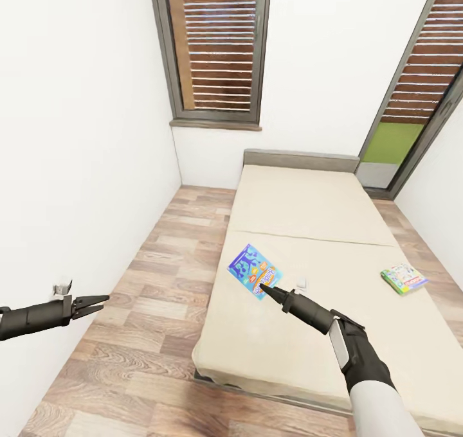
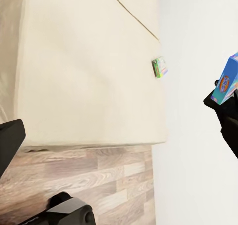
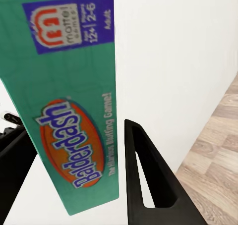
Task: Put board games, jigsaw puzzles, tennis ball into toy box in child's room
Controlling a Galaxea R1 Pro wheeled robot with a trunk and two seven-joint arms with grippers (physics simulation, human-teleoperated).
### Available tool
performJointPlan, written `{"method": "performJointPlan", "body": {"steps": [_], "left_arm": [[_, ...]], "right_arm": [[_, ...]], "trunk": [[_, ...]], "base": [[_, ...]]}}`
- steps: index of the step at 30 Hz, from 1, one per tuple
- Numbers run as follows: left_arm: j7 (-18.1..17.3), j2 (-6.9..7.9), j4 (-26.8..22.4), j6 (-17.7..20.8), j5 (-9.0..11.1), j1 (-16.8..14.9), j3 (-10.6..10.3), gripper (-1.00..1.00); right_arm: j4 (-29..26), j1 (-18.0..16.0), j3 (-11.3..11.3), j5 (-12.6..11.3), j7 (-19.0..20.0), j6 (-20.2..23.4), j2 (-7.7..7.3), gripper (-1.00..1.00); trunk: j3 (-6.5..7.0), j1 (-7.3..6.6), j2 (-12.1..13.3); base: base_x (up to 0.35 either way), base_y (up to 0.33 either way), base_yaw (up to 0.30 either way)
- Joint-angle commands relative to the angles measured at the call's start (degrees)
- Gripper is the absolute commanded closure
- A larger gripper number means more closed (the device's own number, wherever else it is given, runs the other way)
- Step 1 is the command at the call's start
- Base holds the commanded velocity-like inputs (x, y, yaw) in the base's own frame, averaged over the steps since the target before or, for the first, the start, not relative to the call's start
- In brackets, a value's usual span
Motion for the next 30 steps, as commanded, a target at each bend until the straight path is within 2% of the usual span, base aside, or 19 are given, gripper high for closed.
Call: {"method": "performJointPlan", "body": {"steps": [1, 16, 23, 30], "left_arm": [[-0.22, 0.01, 0.01, 0.6, -0.03, -0.04, 0.0, -1.0], [-0.17, -0.04, 0.0, 0.6, -0.03, -0.05, -1.42, -1.0], [-0.04, -0.62, 0.01, 0.6, -0.11, -0.05, -3.23, -1.0], [0.04, -0.77, 0.01, 0.6, -0.11, -0.05, -3.56, -1.0]], "right_arm": [[-0.02, -0.05, -0.19, -0.07, 0.23, 0.58, 0.08, 1.0], [0.14, -0.05, -0.21, 0.08, 0.13, 0.57, 0.08, 1.0], [0.15, -0.05, -0.28, 0.04, 0.07, 0.58, -0.06, 1.0], [0.15, -0.05, -0.35, -0.09, 0.04, 0.58, -0.18, 1.0]], "trunk": [[-0.01, 0.04, -0.1], [1.43, 0.04, -0.1], [2.09, 0.04, -0.1], [2.76, 0.04, -0.1]], "base": [[0.0, -0.031, 0.122], [0.0, -0.053, 0.123], [0.0, -0.079, 0.124], [0.0, -0.079, 0.124]]}}
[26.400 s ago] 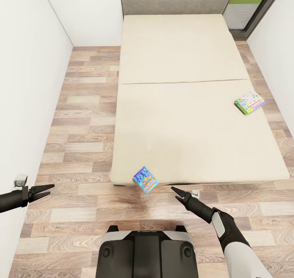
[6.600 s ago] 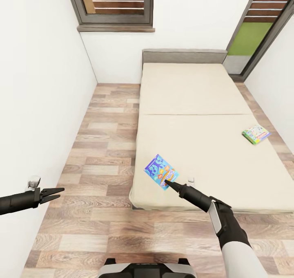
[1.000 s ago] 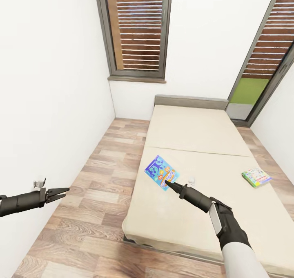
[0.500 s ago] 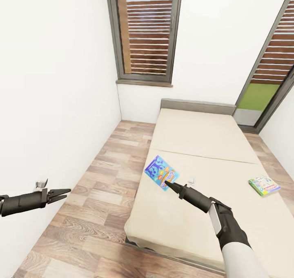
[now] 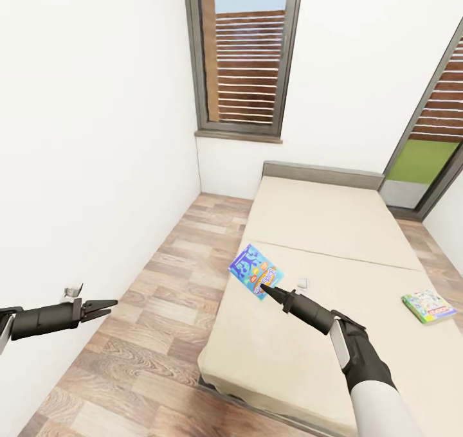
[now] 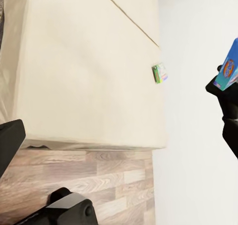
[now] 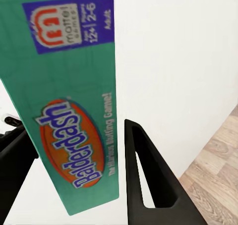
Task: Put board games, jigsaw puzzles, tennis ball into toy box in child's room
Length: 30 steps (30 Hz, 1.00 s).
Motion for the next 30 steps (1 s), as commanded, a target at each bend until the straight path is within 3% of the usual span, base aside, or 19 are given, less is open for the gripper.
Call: {"method": "performJointPlan", "body": {"steps": [1, 15, 30], "left_arm": [[-0.26, 0.0, 0.0, 0.6, -0.04, -0.04, 0.0, -1.0], [-0.32, -0.07, 0.0, 0.6, 0.01, -0.05, 0.03, -1.0], [-0.3, -0.81, 0.0, 0.6, -0.05, -0.05, 0.04, -1.0]], "right_arm": [[-0.02, -0.05, -0.18, -0.06, 0.2, 0.58, 0.04, 1.0], [-0.02, -0.05, -0.1, 0.12, -1.37, 0.51, 0.26, 1.0], [-0.02, 0.69, -0.1, 0.1, -2.2, -2.58, 0.22, 1.0]], "trunk": [[-0.01, 0.04, -0.11], [1.28, 0.04, -0.11], [2.55, 0.04, -0.11]], "base": [[0.0, -0.079, 0.124], [0.0, -0.104, 0.139], [0.0, -0.27, 0.169]]}}
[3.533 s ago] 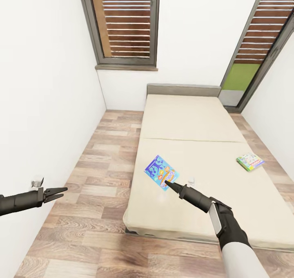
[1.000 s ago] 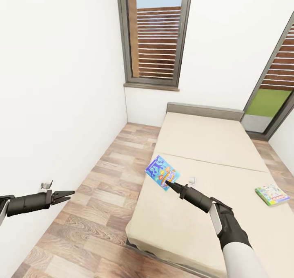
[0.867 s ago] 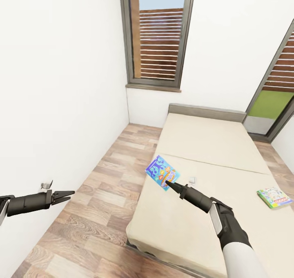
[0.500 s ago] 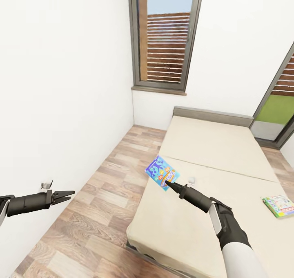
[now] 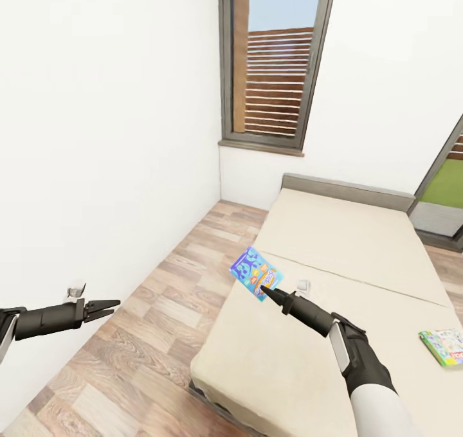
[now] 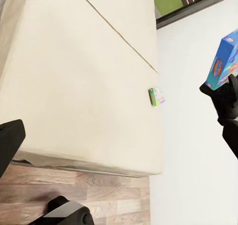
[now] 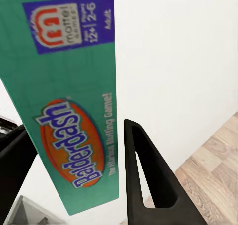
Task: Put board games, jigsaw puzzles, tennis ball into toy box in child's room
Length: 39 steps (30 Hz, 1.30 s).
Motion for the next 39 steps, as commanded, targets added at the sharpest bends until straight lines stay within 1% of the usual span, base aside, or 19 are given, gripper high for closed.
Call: {"method": "performJointPlan", "body": {"steps": [1, 23, 34, 39], "left_arm": [[-0.25, 0.01, -0.01, 0.6, -0.04, -0.06, 0.01, -1.0], [-0.1, -0.07, -0.01, 0.6, -0.04, -0.04, -0.07, -1.0], [-0.05, -0.23, -0.01, 0.6, -0.04, -0.05, -0.05, -1.0], [-0.05, -0.39, -0.01, 0.6, -0.04, -0.06, -0.07, -1.0]], "right_arm": [[-0.02, 0.06, -0.2, -0.13, 0.23, 0.52, 0.03, 1.0], [-0.02, 0.26, -0.22, -0.13, 0.24, 0.41, 0.0, 1.0], [-0.02, 0.26, -0.22, -0.06, 0.22, 0.41, 0.01, 1.0], [-0.02, 0.26, -0.19, -0.04, 0.22, 0.41, 0.01, 1.0]], "trunk": [[-0.03, 0.04, -0.11], [1.83, 0.04, -0.11], [2.76, 0.04, -0.11], [3.18, 0.04, -0.11]], "base": [[0.0, -0.147, 0.164], [0.0, -0.011, 0.164], [0.0, -0.177, 0.164], [0.0, -0.046, 0.164]]}}
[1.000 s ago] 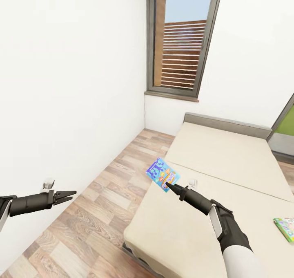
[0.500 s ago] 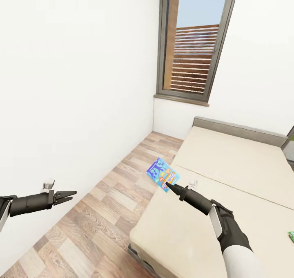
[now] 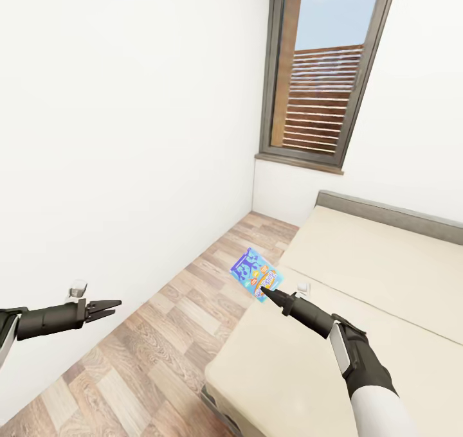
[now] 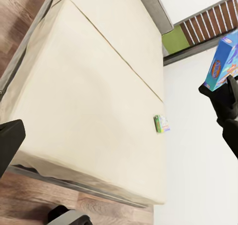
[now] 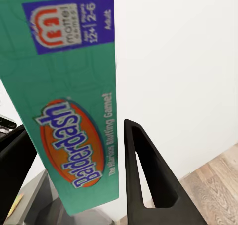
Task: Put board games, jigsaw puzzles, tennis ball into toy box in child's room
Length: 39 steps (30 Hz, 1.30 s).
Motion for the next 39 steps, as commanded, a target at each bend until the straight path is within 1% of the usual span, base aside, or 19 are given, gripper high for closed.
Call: {"method": "performJointPlan", "body": {"steps": [1, 33, 36, 39], "left_arm": [[-0.23, -0.01, 0.01, 0.6, -0.04, -0.06, 0.0, -1.0], [-0.17, -0.03, 0.01, 0.6, -0.04, -0.06, -0.02, -1.0], [-0.2, -0.03, 0.01, 0.6, -0.04, -0.06, -0.33, -1.0], [-0.22, -0.03, 0.01, 0.6, -0.04, -0.06, -1.26, -1.0]], "right_arm": [[-0.03, -0.06, -0.21, -0.08, 0.24, 0.59, 0.05, 1.0], [-0.03, -0.05, -0.17, -0.08, 0.24, 0.59, 0.07, 1.0], [-0.03, -0.06, -0.16, -0.08, 0.24, 0.59, 0.1, 1.0], [-0.03, -0.06, -0.14, -0.12, 0.21, 0.59, 0.09, 1.0]], "trunk": [[-0.04, 0.04, -0.12], [2.66, 0.04, -0.12], [2.91, 0.04, -0.12], [3.07, 0.04, -0.12]], "base": [[0.0, -0.012, 0.164], [0.0, -0.001, 0.164], [-0.052, 0.0, 0.164], [-0.148, 0.0, 0.107]]}}
